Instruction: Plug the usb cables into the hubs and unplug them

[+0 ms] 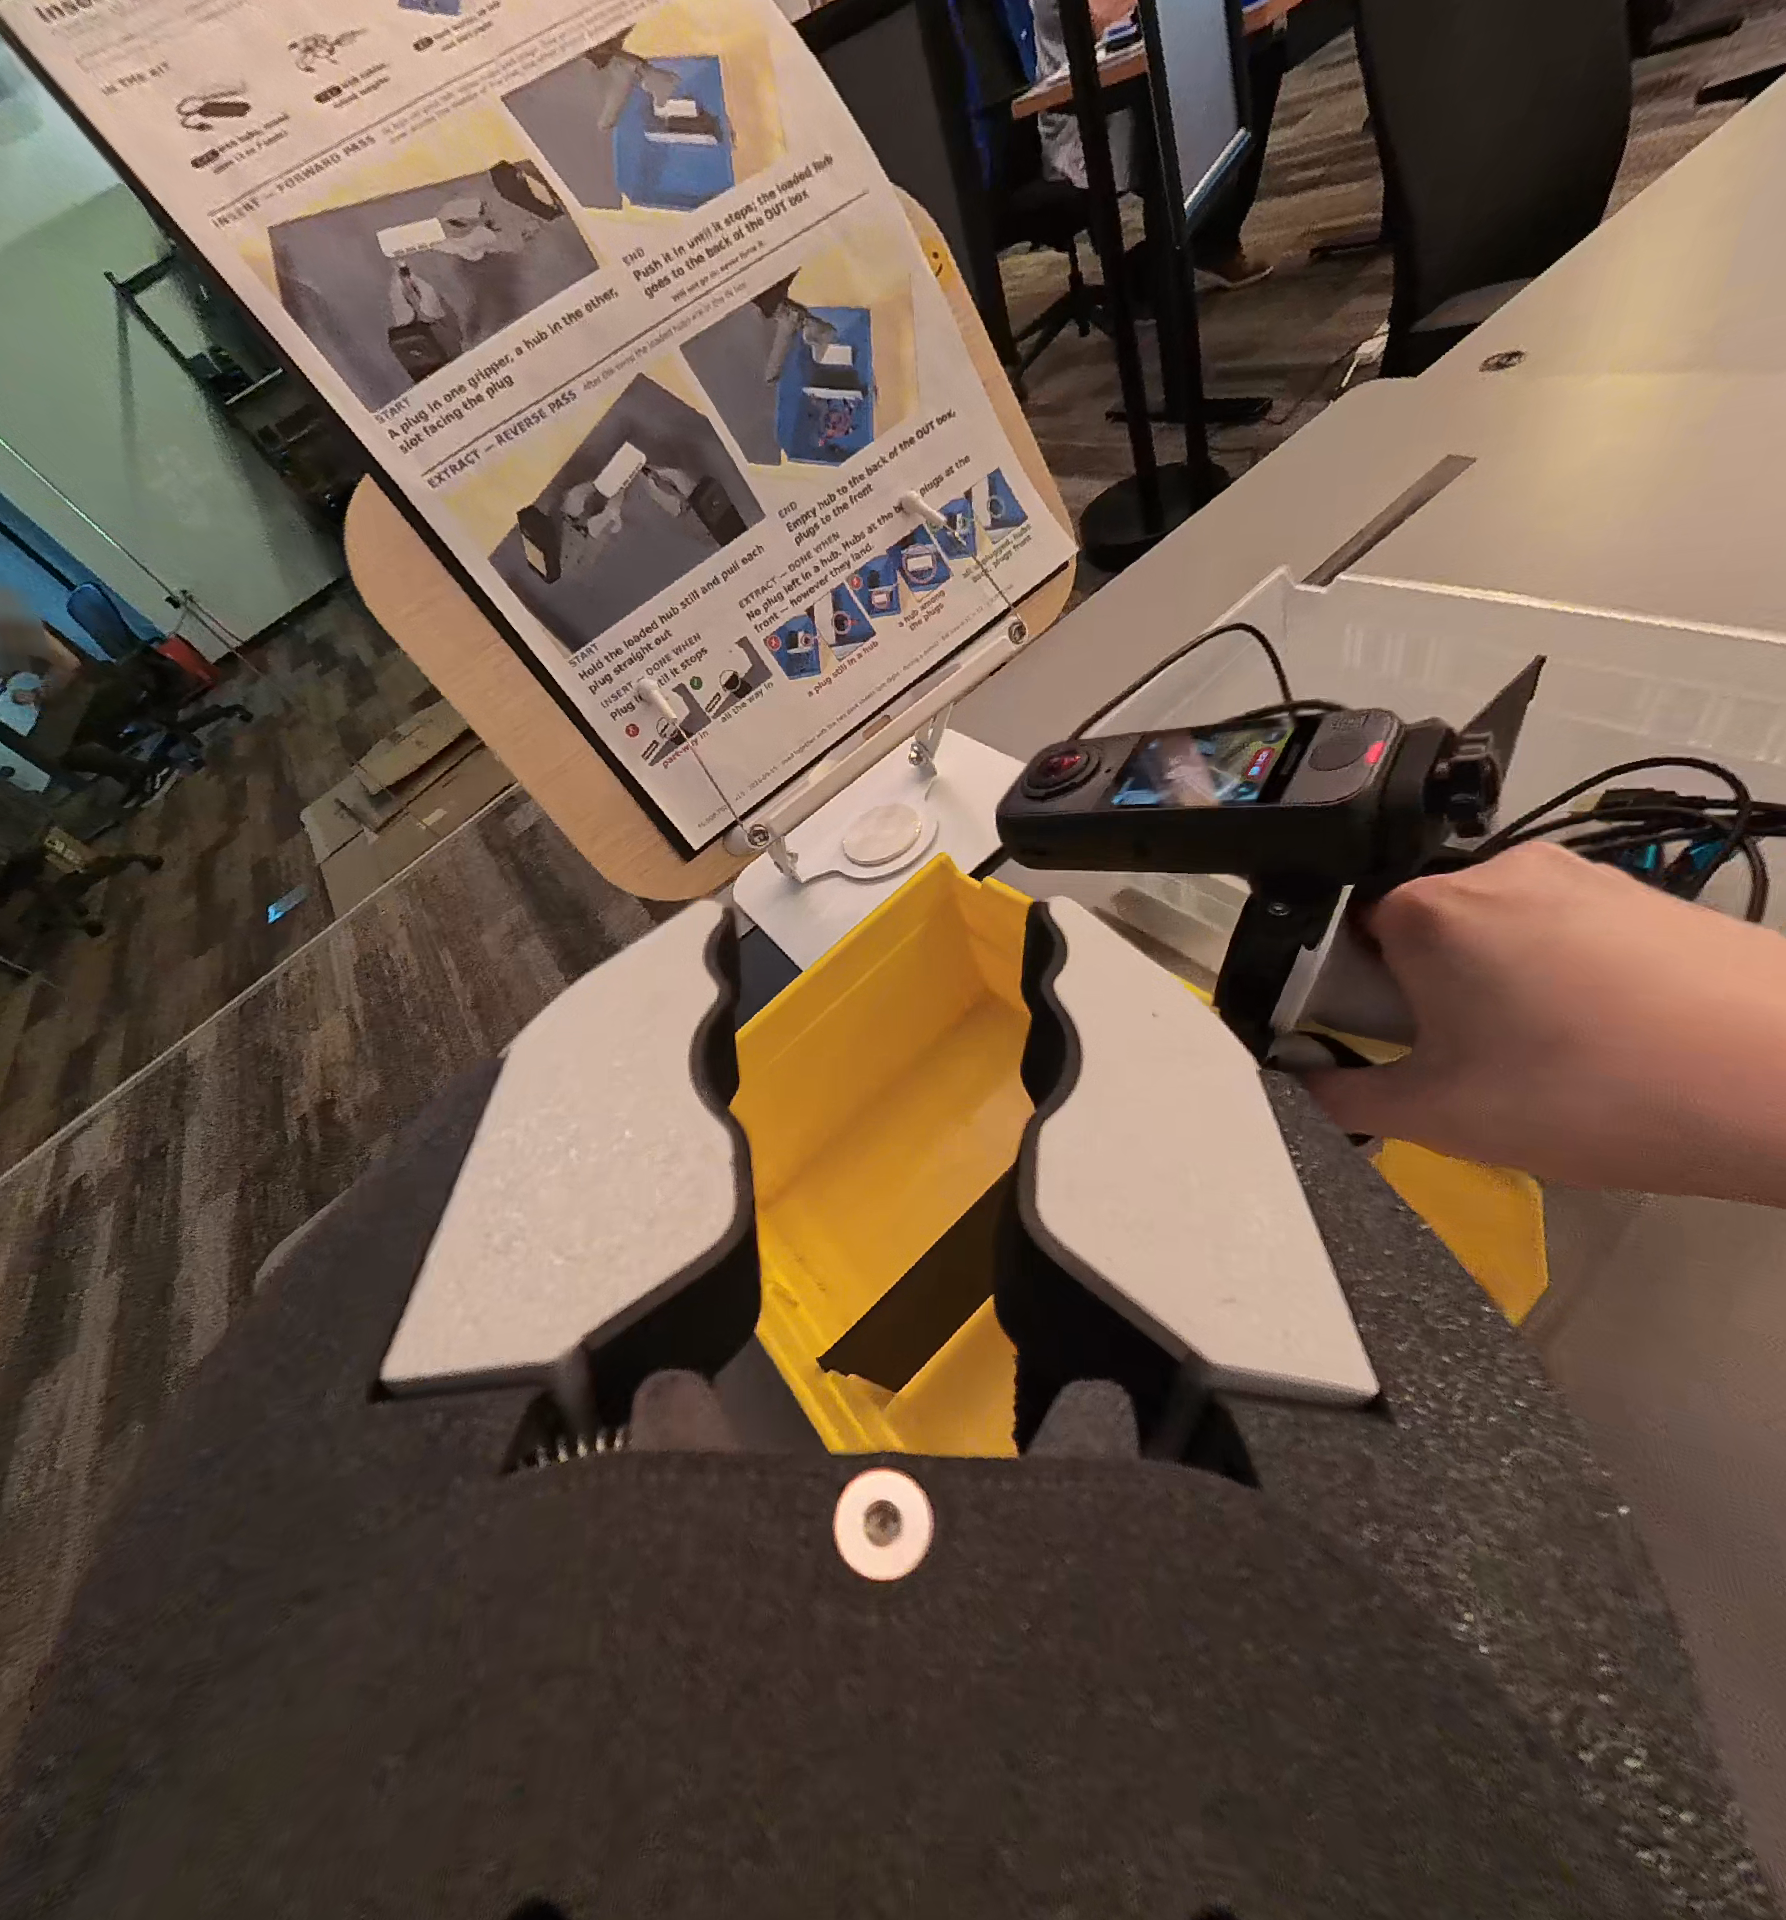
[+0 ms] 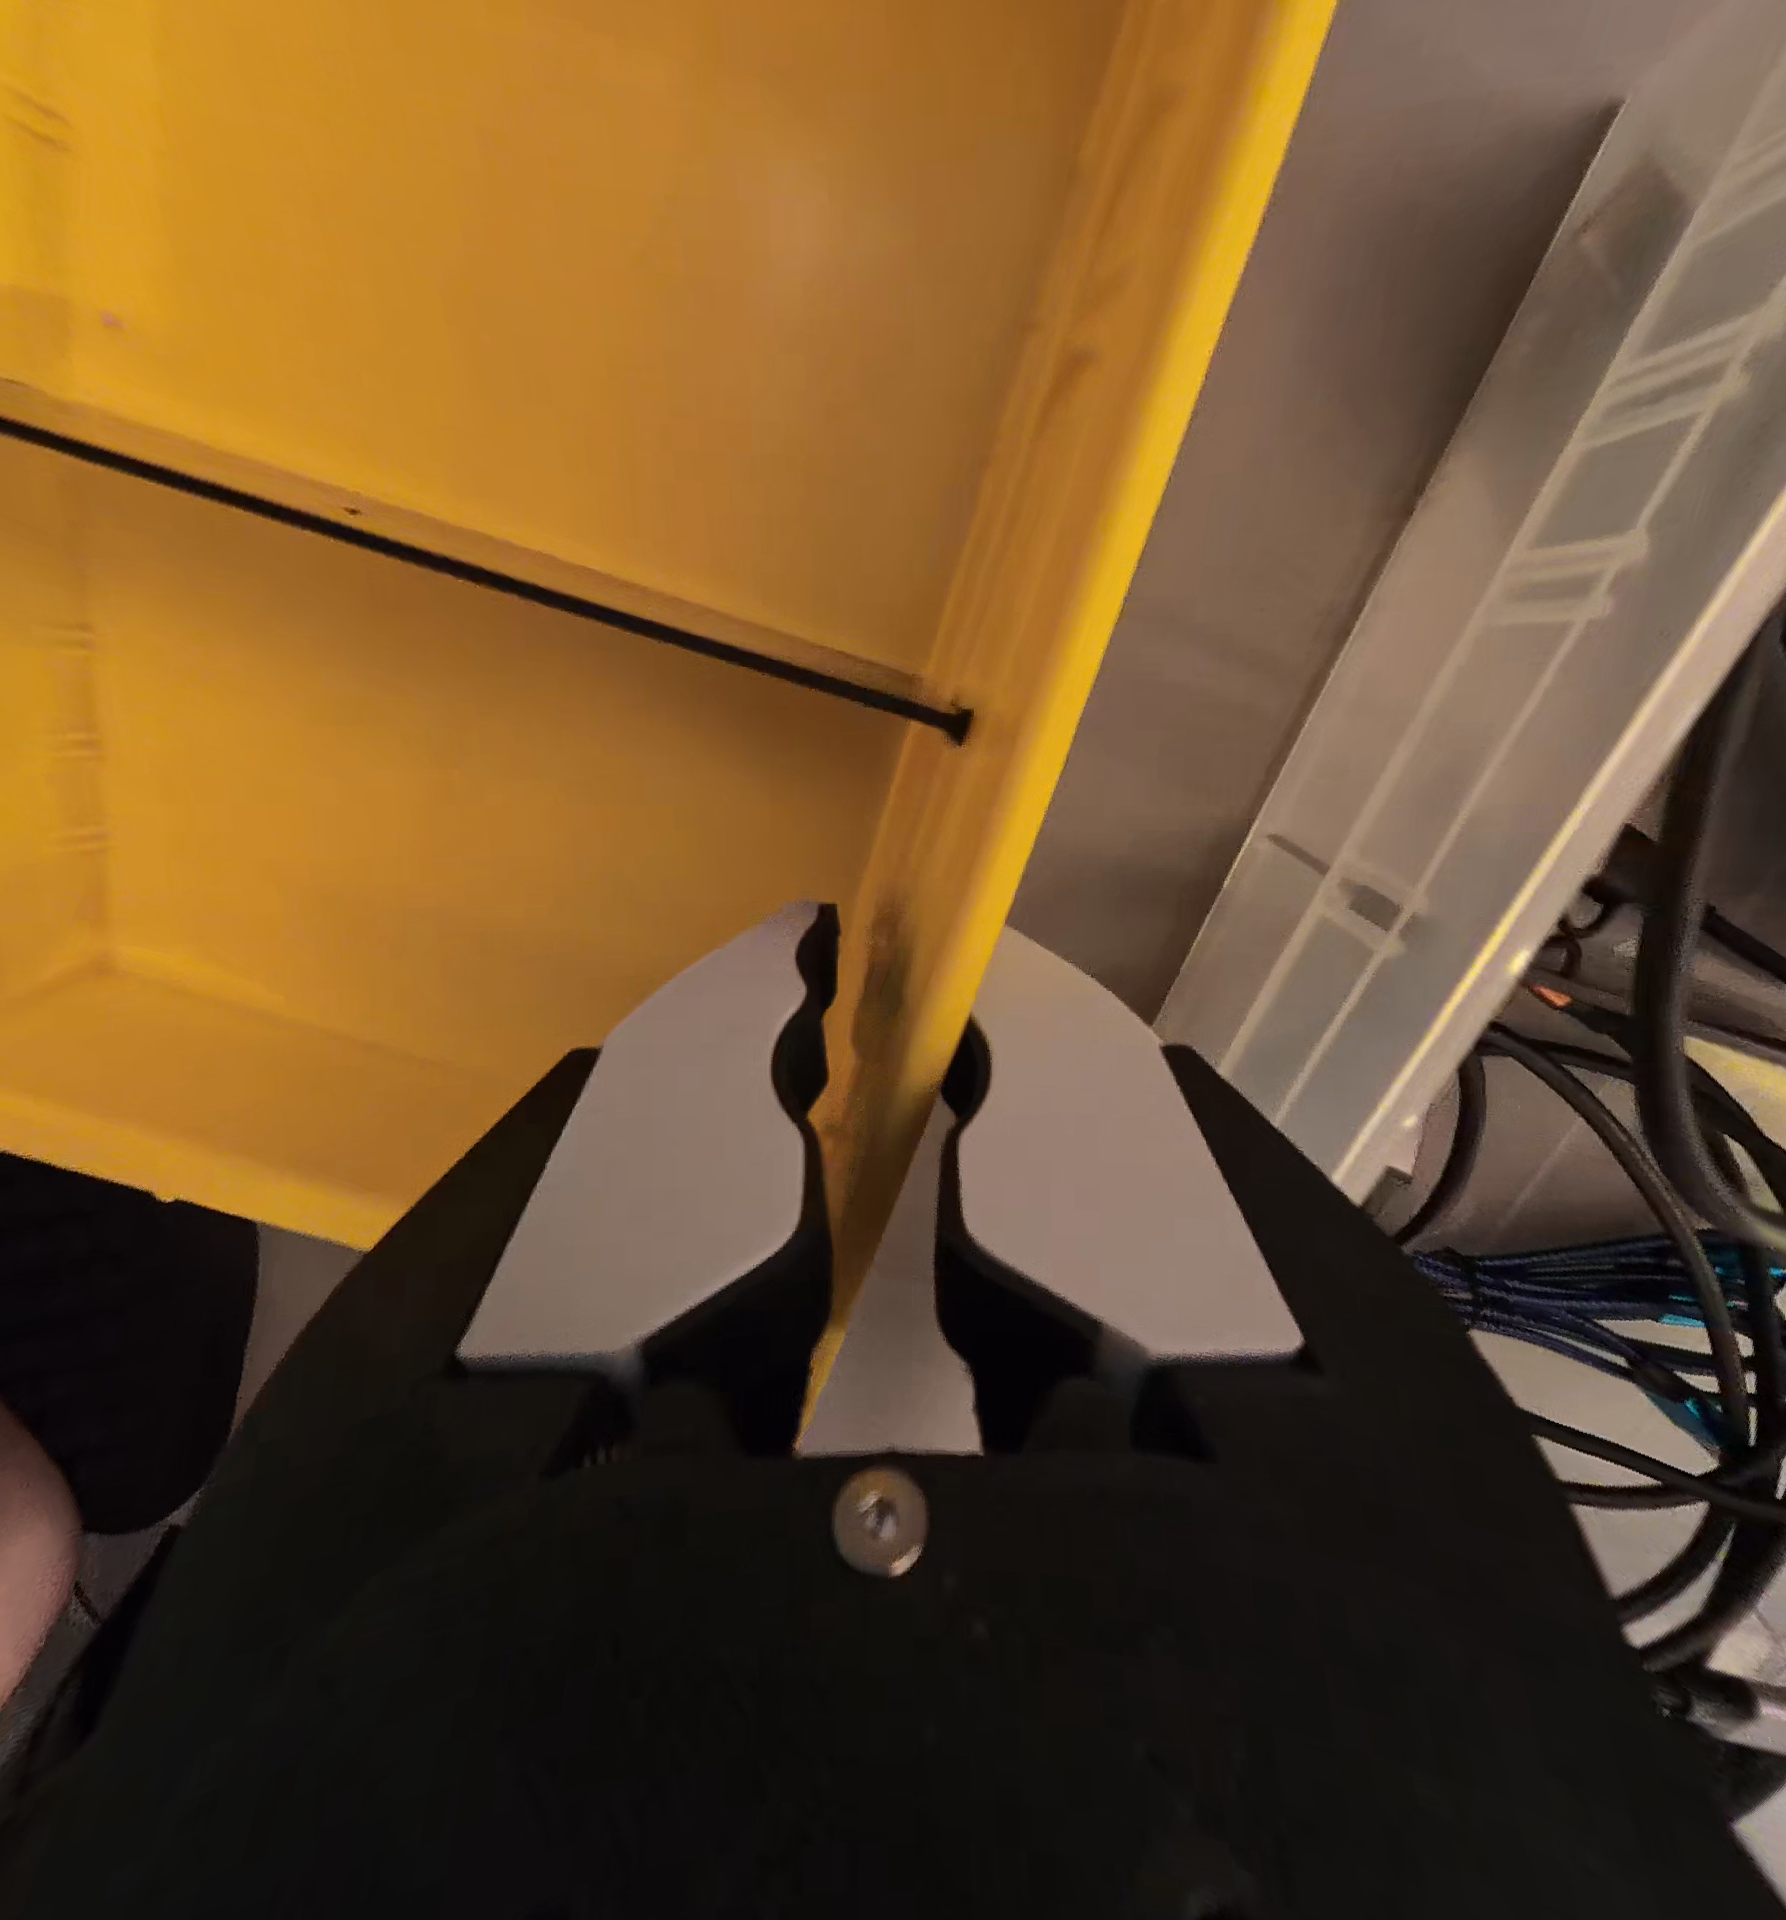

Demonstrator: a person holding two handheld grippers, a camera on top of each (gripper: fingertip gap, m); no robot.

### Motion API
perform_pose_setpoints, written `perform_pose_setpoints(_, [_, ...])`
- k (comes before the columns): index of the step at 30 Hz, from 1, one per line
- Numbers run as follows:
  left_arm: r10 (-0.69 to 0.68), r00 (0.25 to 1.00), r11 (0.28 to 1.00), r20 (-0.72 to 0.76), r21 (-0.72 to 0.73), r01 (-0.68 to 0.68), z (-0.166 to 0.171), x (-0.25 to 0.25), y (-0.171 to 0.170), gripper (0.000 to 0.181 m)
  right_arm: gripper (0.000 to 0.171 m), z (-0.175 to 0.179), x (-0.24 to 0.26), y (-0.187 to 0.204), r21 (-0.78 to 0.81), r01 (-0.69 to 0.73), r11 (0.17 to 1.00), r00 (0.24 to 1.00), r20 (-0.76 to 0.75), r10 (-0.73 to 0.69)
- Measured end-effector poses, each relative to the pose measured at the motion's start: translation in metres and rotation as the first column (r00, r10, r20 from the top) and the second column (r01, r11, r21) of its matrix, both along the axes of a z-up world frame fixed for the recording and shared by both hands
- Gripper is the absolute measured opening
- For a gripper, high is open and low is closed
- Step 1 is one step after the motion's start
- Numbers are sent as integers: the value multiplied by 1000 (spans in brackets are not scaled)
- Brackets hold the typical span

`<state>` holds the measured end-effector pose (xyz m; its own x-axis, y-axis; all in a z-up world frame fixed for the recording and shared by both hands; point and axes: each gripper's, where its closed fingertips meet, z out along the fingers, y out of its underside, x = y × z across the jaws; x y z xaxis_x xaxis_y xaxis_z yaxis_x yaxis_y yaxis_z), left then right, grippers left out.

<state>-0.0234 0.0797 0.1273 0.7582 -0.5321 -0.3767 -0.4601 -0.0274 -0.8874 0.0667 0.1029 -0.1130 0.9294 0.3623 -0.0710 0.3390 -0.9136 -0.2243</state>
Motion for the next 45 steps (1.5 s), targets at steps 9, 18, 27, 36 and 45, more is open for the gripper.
perform_pose_setpoints(9, [31, 999, 999, -40, 15, -30, 1, -8, -3, 52, 13, -11, 2, 2, -12, 51, 999, 998, 36, -50])
perform_pose_setpoints(18, [29, 999, 999, -44, 18, -29, 3, -12, -8, 52, 17, -12, 6, 0, 41, 106, 993, 992, 57, -108])
perform_pose_setpoints(27, [6, 998, 1000, -61, 27, -4, 5, -10, -15, 51, 18, -13, 9, -13, -29, 118, 993, 990, 76, -115])
perform_pose_setpoints(36, [9, 997, 1000, -72, 29, -7, 4, -11, -15, 51, 7, -25, 1, -27, -142, 95, 985, 995, 1, -96])
perform_pose_setpoints(45, [25, 998, 997, -61, 77, -20, 11, -9, -12, 50, 5, -23, 1, -28, -165, 61, 984, 998, -7, -63])
